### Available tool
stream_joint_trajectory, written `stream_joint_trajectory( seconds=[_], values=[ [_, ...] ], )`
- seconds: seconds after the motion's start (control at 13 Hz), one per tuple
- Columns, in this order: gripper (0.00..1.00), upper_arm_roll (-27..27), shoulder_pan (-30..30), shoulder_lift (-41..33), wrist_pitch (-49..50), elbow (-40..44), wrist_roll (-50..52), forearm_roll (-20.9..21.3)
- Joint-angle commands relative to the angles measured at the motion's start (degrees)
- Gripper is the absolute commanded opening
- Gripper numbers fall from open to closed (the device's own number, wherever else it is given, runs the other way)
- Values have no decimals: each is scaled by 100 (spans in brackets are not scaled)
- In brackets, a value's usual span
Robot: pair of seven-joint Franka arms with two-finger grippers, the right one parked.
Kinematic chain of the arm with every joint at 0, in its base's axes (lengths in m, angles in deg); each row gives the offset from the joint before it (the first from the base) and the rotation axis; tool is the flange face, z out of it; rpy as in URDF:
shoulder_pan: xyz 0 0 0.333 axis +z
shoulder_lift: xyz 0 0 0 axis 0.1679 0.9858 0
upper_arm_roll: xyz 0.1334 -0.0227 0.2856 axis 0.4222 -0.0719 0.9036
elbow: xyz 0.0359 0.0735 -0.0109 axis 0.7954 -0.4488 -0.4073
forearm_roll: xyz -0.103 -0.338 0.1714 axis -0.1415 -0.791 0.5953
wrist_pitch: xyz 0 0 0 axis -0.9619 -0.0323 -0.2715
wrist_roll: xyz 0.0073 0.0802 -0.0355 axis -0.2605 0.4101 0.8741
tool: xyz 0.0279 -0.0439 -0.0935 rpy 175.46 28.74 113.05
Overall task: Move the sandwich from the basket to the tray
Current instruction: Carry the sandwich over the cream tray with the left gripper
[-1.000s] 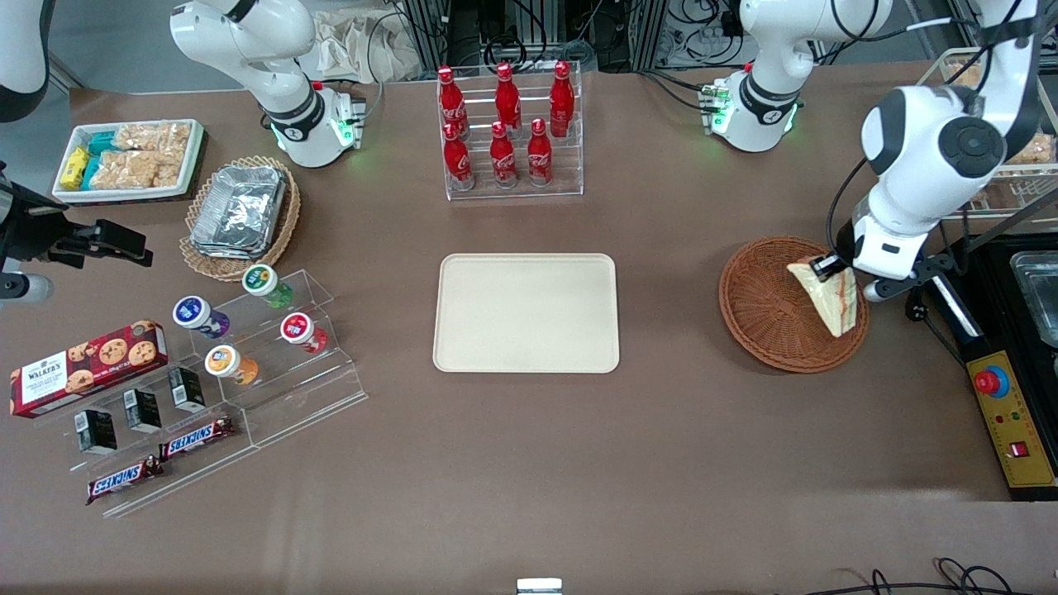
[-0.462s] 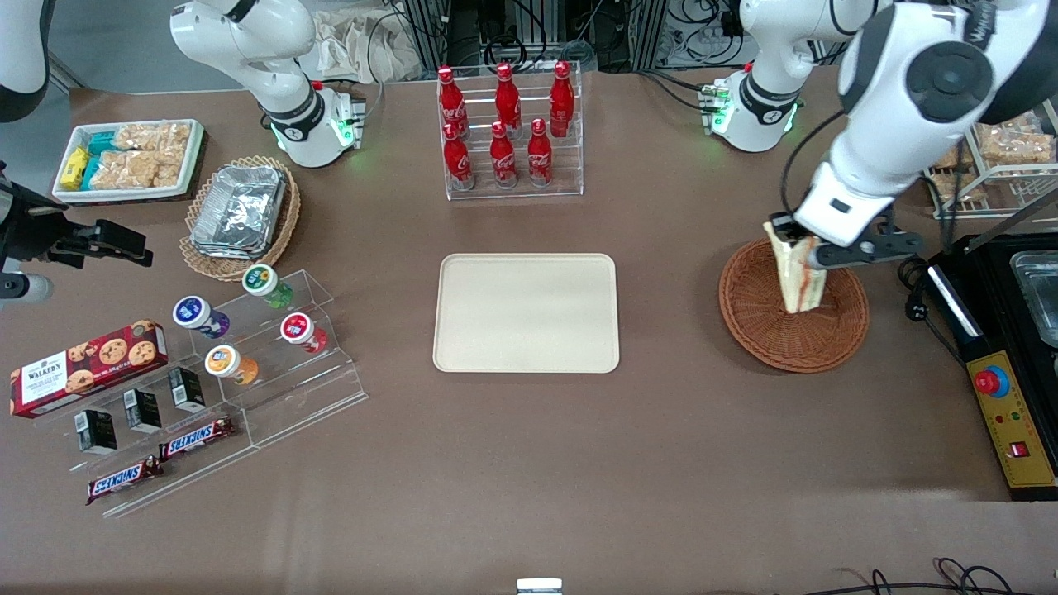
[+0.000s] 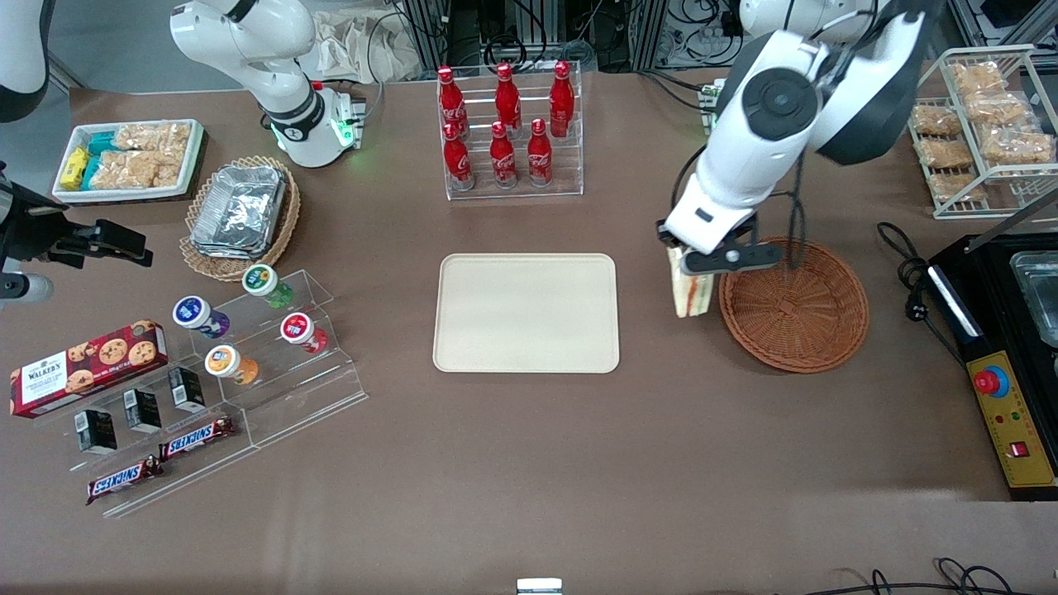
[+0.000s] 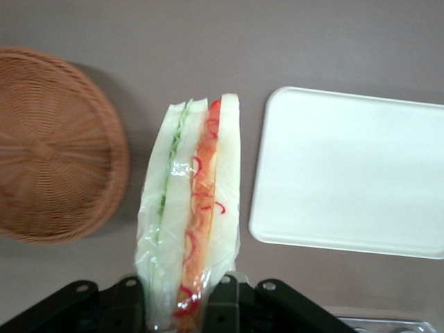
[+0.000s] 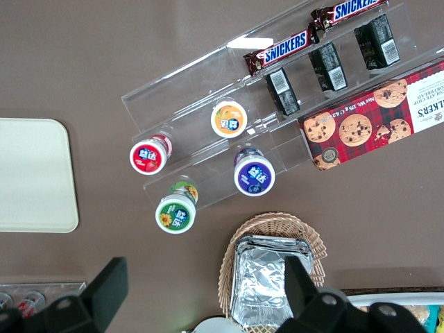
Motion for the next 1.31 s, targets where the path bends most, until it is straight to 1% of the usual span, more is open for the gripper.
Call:
stream_joint_trajectory(
  seconds=[0.0, 0.15, 0.46, 0.62, 0.77, 0.92, 1.08, 1.15, 1.23],
  values=[
    [0, -250, 2, 660, -411, 180, 151, -45],
    [0, -286, -278, 1091, -789, 145, 291, 69],
    [0, -277, -718, 1953, -1808, 145, 1239, 876],
    [0, -277, -754, 2260, -1907, 171, 1346, 1211],
    [1, -277, -772, 2525, -2187, 163, 1347, 1397],
    [14, -268, -876, 2692, -2250, 180, 1486, 1581],
    [68, -259, -939, 2815, -2311, 215, 1889, 2036],
    [100, -259, -939, 2851, -2355, 215, 2126, 2195],
    [100, -259, -956, 2860, -2364, 232, 2503, 2232]
  ],
)
